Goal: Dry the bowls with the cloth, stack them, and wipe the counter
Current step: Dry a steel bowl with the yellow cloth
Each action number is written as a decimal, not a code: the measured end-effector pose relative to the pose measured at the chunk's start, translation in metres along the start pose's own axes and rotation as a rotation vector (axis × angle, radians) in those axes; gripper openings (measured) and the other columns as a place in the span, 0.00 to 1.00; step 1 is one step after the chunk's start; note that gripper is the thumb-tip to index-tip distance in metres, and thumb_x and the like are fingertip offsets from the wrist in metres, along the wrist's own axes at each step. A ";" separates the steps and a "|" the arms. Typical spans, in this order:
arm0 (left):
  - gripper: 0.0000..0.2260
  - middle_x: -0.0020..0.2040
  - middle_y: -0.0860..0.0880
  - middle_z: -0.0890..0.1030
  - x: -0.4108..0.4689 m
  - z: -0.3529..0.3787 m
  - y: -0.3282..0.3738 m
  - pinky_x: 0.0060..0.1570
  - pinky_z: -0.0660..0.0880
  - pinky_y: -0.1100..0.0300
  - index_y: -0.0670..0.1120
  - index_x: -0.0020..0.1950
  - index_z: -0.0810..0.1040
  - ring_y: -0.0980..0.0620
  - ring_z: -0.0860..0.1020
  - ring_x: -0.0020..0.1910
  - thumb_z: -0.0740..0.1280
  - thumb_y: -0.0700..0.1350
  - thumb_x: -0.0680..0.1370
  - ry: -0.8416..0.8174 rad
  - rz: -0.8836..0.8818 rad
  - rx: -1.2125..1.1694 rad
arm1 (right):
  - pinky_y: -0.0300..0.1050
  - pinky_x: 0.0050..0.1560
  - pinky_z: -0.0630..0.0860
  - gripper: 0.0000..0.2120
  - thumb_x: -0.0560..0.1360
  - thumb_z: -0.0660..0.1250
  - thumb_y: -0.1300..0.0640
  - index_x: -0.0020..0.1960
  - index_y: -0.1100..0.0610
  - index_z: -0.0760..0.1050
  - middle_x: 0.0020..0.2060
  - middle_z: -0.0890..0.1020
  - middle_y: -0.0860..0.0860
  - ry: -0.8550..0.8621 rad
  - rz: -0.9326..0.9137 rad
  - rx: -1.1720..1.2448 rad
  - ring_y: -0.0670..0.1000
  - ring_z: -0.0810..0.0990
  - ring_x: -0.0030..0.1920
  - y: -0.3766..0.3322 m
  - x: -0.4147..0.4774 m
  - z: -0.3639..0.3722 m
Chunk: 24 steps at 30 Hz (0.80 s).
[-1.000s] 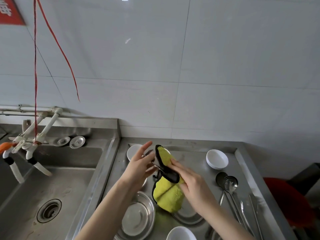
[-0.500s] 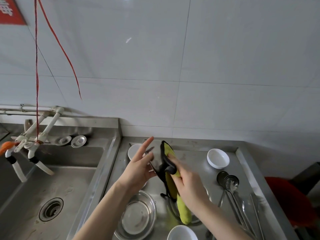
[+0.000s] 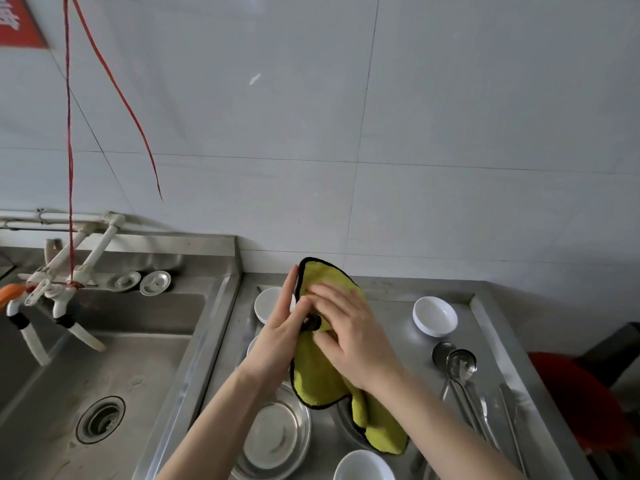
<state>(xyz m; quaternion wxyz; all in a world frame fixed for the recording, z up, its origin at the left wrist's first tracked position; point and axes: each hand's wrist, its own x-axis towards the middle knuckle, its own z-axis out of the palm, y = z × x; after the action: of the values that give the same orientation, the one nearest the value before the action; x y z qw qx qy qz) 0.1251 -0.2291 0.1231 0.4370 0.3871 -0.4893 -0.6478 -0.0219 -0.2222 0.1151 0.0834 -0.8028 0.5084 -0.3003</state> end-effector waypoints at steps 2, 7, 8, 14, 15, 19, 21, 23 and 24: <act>0.25 0.70 0.54 0.74 -0.001 -0.003 0.000 0.66 0.72 0.49 0.68 0.74 0.59 0.53 0.76 0.66 0.62 0.54 0.79 -0.001 0.010 -0.001 | 0.50 0.71 0.63 0.24 0.74 0.56 0.45 0.68 0.50 0.71 0.69 0.70 0.42 -0.005 0.056 0.062 0.41 0.61 0.71 0.000 0.003 -0.004; 0.25 0.64 0.44 0.79 -0.007 -0.009 0.001 0.62 0.74 0.42 0.69 0.73 0.61 0.43 0.79 0.61 0.58 0.43 0.84 -0.023 -0.002 -0.042 | 0.46 0.68 0.68 0.24 0.74 0.56 0.42 0.69 0.42 0.67 0.68 0.70 0.36 -0.091 0.223 0.328 0.38 0.66 0.68 0.015 -0.001 -0.006; 0.25 0.61 0.41 0.81 -0.008 -0.011 0.001 0.60 0.76 0.44 0.69 0.73 0.61 0.43 0.80 0.58 0.58 0.42 0.84 -0.014 -0.011 -0.053 | 0.47 0.67 0.69 0.23 0.74 0.57 0.42 0.69 0.41 0.67 0.66 0.72 0.37 -0.087 0.263 0.406 0.38 0.68 0.67 0.018 -0.003 -0.006; 0.24 0.51 0.42 0.84 -0.008 -0.018 0.001 0.49 0.81 0.53 0.64 0.74 0.63 0.45 0.82 0.48 0.58 0.40 0.83 0.059 -0.014 -0.102 | 0.47 0.68 0.67 0.20 0.76 0.58 0.46 0.68 0.41 0.67 0.62 0.75 0.38 -0.026 0.386 0.607 0.39 0.71 0.65 0.021 -0.027 0.000; 0.23 0.52 0.42 0.84 -0.007 -0.018 0.001 0.51 0.81 0.54 0.63 0.74 0.64 0.46 0.82 0.50 0.58 0.41 0.83 0.066 -0.019 -0.118 | 0.49 0.69 0.66 0.22 0.76 0.57 0.44 0.69 0.42 0.66 0.63 0.75 0.39 -0.021 0.395 0.594 0.39 0.70 0.66 0.021 -0.030 0.002; 0.21 0.56 0.42 0.83 -0.005 -0.019 0.003 0.51 0.81 0.54 0.62 0.73 0.66 0.45 0.81 0.52 0.57 0.42 0.84 0.108 -0.051 -0.163 | 0.49 0.73 0.60 0.28 0.77 0.54 0.40 0.75 0.44 0.57 0.72 0.63 0.38 -0.043 0.337 0.479 0.38 0.59 0.72 0.017 -0.039 0.004; 0.20 0.57 0.40 0.82 -0.003 -0.019 0.005 0.46 0.82 0.55 0.60 0.72 0.68 0.45 0.82 0.51 0.57 0.42 0.84 0.122 -0.059 -0.198 | 0.48 0.75 0.56 0.28 0.78 0.53 0.41 0.77 0.44 0.53 0.75 0.56 0.37 -0.052 0.254 0.393 0.39 0.52 0.75 0.011 -0.044 0.003; 0.19 0.60 0.40 0.81 -0.001 -0.018 0.006 0.43 0.81 0.56 0.58 0.72 0.69 0.46 0.83 0.51 0.57 0.41 0.83 0.135 -0.065 -0.243 | 0.49 0.75 0.55 0.28 0.80 0.54 0.44 0.77 0.46 0.52 0.76 0.53 0.37 -0.036 0.147 0.294 0.42 0.49 0.76 0.004 -0.046 0.005; 0.18 0.61 0.40 0.80 0.000 -0.017 0.005 0.43 0.81 0.57 0.57 0.71 0.70 0.46 0.83 0.52 0.57 0.42 0.83 0.141 -0.067 -0.259 | 0.52 0.75 0.56 0.28 0.80 0.55 0.47 0.77 0.48 0.52 0.76 0.52 0.39 -0.023 0.096 0.242 0.44 0.49 0.76 0.001 -0.047 0.006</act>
<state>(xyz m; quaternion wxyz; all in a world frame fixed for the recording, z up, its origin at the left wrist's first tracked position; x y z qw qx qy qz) 0.1424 -0.2350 0.1244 0.4947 0.3883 -0.3565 -0.6910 -0.0332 -0.1834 0.0908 0.1997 -0.7651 0.5051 -0.3460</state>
